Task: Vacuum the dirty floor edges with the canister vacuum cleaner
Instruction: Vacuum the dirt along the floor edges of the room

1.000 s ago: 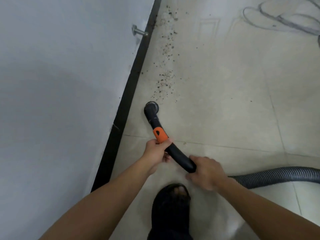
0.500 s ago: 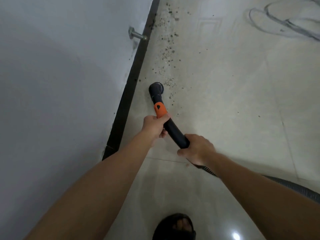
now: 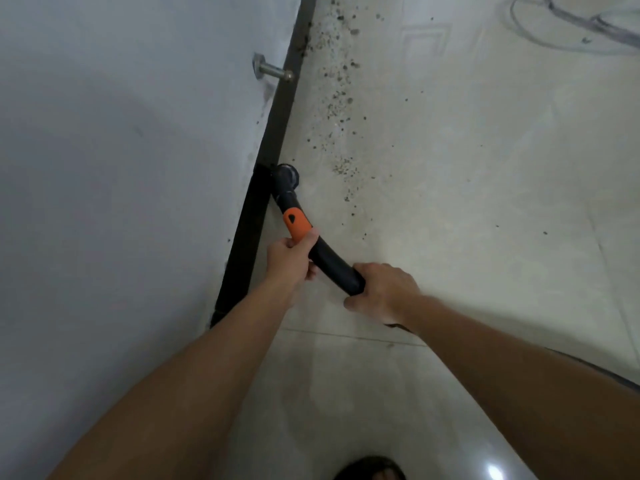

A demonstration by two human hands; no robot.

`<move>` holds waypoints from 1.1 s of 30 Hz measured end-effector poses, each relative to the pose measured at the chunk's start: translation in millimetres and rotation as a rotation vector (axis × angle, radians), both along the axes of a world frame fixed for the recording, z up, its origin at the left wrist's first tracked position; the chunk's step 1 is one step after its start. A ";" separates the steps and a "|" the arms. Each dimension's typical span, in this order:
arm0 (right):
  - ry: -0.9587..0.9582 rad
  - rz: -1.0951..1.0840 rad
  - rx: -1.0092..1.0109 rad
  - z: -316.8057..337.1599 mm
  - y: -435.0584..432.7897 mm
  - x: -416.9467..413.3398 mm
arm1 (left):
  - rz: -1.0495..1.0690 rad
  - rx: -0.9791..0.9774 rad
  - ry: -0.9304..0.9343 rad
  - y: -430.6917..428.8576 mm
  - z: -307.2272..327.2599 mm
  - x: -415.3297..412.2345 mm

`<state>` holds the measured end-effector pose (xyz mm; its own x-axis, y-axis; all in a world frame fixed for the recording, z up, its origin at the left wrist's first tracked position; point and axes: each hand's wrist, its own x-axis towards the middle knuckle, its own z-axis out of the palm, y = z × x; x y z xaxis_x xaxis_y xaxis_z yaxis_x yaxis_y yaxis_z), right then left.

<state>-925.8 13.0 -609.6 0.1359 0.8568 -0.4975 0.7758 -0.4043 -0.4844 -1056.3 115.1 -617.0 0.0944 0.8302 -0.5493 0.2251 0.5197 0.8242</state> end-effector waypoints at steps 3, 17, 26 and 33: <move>-0.002 -0.009 0.010 -3.3 30.0 15.3 | 0.010 0.010 0.026 29.8 -1.5 21.2; 0.058 -0.120 0.041 -7.2 -59.1 -54.9 | -0.001 0.065 0.155 -45.2 7.3 -18.1; -0.072 -0.316 0.032 1.5 -107.5 -18.4 | -0.209 0.028 0.069 -82.0 9.1 41.5; 0.079 -0.199 0.027 7.0 -136.9 -71.4 | -0.023 0.093 0.202 -116.3 12.3 -20.6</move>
<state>-997.2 -123.9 -602.6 0.2652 0.8302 -0.4903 0.6413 -0.5316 -0.5532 -1076.9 -1.2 -604.7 0.0096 0.8773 -0.4798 0.4016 0.4361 0.8053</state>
